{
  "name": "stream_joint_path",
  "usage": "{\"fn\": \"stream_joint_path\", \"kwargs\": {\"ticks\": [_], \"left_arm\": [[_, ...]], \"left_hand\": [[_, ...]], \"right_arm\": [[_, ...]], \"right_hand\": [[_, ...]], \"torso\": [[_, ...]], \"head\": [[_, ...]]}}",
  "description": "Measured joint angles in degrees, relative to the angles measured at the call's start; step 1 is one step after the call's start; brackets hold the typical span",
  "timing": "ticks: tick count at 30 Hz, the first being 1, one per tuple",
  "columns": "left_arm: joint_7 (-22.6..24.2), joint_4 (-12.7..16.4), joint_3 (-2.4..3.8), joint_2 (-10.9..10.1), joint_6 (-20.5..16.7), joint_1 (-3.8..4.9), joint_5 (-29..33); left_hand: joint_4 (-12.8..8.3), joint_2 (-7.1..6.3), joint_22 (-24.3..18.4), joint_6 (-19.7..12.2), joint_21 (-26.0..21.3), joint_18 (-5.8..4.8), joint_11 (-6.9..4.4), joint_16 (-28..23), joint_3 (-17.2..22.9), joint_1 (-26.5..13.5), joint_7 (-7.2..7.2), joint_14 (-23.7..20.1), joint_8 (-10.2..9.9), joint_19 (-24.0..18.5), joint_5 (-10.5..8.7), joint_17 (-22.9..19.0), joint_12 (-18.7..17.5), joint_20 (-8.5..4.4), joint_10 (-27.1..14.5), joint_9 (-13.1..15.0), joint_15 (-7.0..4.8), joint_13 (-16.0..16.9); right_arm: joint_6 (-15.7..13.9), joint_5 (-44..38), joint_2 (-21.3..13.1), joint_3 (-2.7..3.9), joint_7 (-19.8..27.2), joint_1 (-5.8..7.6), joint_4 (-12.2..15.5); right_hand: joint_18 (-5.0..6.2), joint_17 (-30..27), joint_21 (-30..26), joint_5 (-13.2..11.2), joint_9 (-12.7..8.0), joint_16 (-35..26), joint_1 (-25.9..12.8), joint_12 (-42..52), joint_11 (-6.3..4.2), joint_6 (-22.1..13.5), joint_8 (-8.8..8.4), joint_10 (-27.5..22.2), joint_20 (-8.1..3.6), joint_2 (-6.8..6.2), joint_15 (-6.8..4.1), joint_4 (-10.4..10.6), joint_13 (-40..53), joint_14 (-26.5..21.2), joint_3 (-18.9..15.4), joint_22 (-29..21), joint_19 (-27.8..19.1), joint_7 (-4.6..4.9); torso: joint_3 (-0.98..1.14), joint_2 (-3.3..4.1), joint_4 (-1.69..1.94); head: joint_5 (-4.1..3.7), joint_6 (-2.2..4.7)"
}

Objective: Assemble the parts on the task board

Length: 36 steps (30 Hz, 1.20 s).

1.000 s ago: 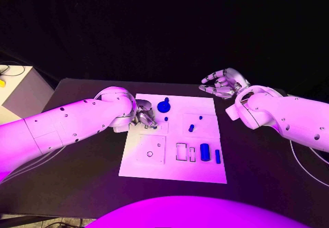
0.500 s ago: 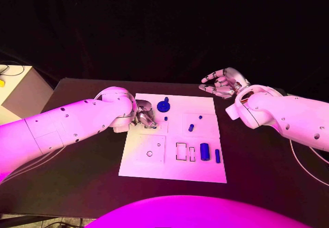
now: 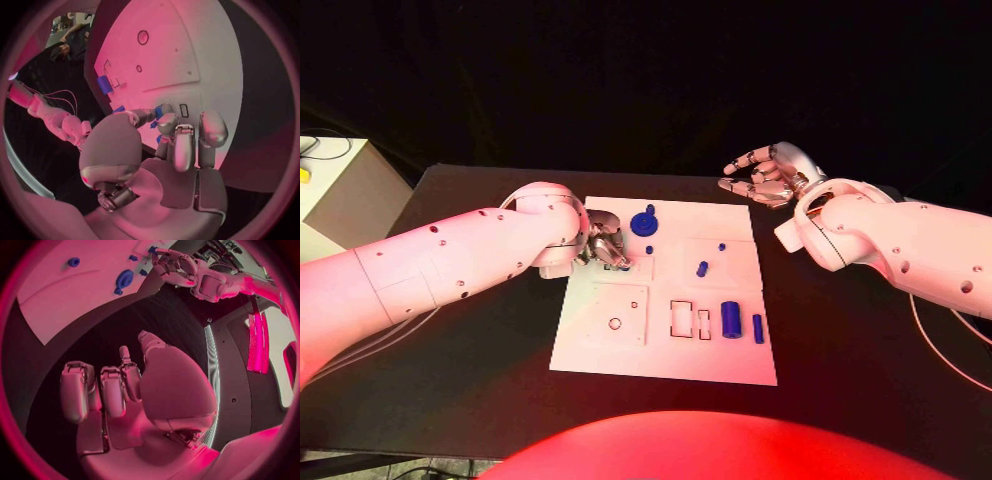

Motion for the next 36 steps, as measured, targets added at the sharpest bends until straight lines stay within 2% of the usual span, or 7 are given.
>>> {"fn": "stream_joint_path", "kwargs": {"ticks": [11,13,17,19,20,21,36], "left_arm": [[-0.15,-0.7,-0.34,1.08,0.31,0.05,0.08],[-0.15,-0.82,-0.39,1.16,0.32,0.06,0.12],[-0.15,-0.98,-0.42,1.24,0.3,0.06,0.19],[-0.14,-1.03,-0.46,1.27,0.26,0.06,0.21],[-0.14,-1.06,-0.47,1.28,0.24,0.06,0.21],[-0.12,-1.09,-0.49,1.28,0.21,0.06,0.22],[-0.08,-1.17,-0.45,1.3,-0.31,-0.03,0.18]], "left_hand": [[0.0,-0.38,-0.01,0.2,0.0,0.0,-0.02,0.0,0.0,-0.38,-0.01,0.0,0.03,0.0,0.0,0.0,0.0,0.0,0.03,0.0,0.0,0.02],[-1.11,-0.74,-0.01,0.34,0.0,0.0,0.05,0.0,1.12,-1.23,-0.09,0.0,0.04,0.0,-0.02,0.0,0.0,0.0,0.34,-0.01,0.0,0.04],[-1.14,-0.31,-0.01,0.52,0.0,0.0,-0.04,0.0,1.14,-2.0,-0.12,0.0,0.04,0.0,-0.02,0.0,0.0,0.0,0.44,-0.01,0.0,0.05],[-1.26,-0.6,-0.01,0.63,0.0,0.0,-0.16,0.0,1.03,-2.59,-0.21,0.0,0.04,0.0,-0.02,0.0,0.0,0.0,0.55,0.04,0.0,0.05],[-1.75,-0.66,-0.03,0.77,0.0,0.0,-0.25,0.0,0.92,-3.27,-0.34,0.0,0.04,0.0,-0.02,0.0,0.0,0.0,0.64,0.08,0.0,0.05],[-4.13,-0.75,-0.03,0.83,0.0,0.0,-0.25,0.0,2.94,-3.78,-0.4,0.0,0.04,0.0,-0.36,0.0,0.0,0.0,0.64,0.11,0.0,0.05],[-5.76,-0.98,-0.2,1.23,-0.01,0.0,-0.24,0.0,2.1,-5.52,-0.45,0.0,0.0,0.0,-0.68,0.0,0.0,0.0,0.64,0.11,0.0,-0.08]], "right_arm": [[0.0,0.03,0.0,0.0,0.04,0.0,0.04],[0.0,0.04,-0.02,0.0,0.05,0.0,0.05],[0.0,0.05,-0.03,0.0,0.08,0.0,0.06],[0.0,0.06,-0.03,0.0,0.09,0.0,0.06],[0.0,0.06,-0.03,0.0,0.1,0.0,0.06],[0.0,0.06,-0.03,0.0,0.11,0.0,0.06],[0.0,0.08,-0.08,0.0,0.2,0.0,0.06]], "right_hand": [[0.0,-0.01,-0.19,0.24,0.06,-0.23,-0.61,0.0,0.0,0.0,0.24,0.0,0.0,0.01,0.0,-0.07,0.03,0.0,0.41,-0.01,0.0,0.0],[0.0,-0.01,-0.22,0.24,0.06,-0.23,-0.61,0.0,0.0,0.0,0.24,0.0,0.0,0.01,0.0,-0.07,0.03,0.0,0.41,-0.01,0.0,0.0],[0.0,-0.01,-0.22,0.24,0.06,-0.23,-0.61,0.0,0.0,0.0,0.24,0.0,0.0,0.01,0.0,-0.07,0.03,0.0,0.41,-0.01,0.0,0.0],[0.0,-0.01,-0.22,0.24,0.06,-0.23,-0.61,0.0,0.0,0.0,0.24,0.0,0.0,0.01,0.0,-0.07,0.03,0.0,0.41,-0.01,0.0,0.0],[0.0,-0.01,-0.22,0.24,0.06,-0.23,-0.61,0.0,0.0,0.0,0.24,0.0,0.0,0.01,0.0,-0.07,0.03,0.0,0.41,-0.01,0.0,0.0],[0.0,-0.01,-0.22,0.24,0.06,-0.23,-0.61,0.0,0.0,0.0,0.24,0.0,0.0,0.01,0.0,-0.07,0.03,0.0,0.41,-0.01,0.0,0.0],[0.0,-0.02,-0.22,0.23,0.05,-0.23,-0.84,0.0,0.0,0.0,0.23,0.0,0.0,-0.22,0.0,-0.07,0.01,0.0,0.41,-0.03,0.0,0.0]], "torso": [[-0.01,-0.03,-0.06],[-0.02,-0.03,-0.06],[-0.02,-0.03,-0.05],[-0.02,-0.03,-0.03],[-0.02,-0.03,-0.02],[-0.02,-0.03,-0.02],[-0.06,0.01,0.02]], "head": [[-0.03,0.0],[-0.08,0.0],[-0.14,0.0],[-0.19,0.0],[-0.21,0.0],[-0.23,0.0],[-0.34,0.0]]}}
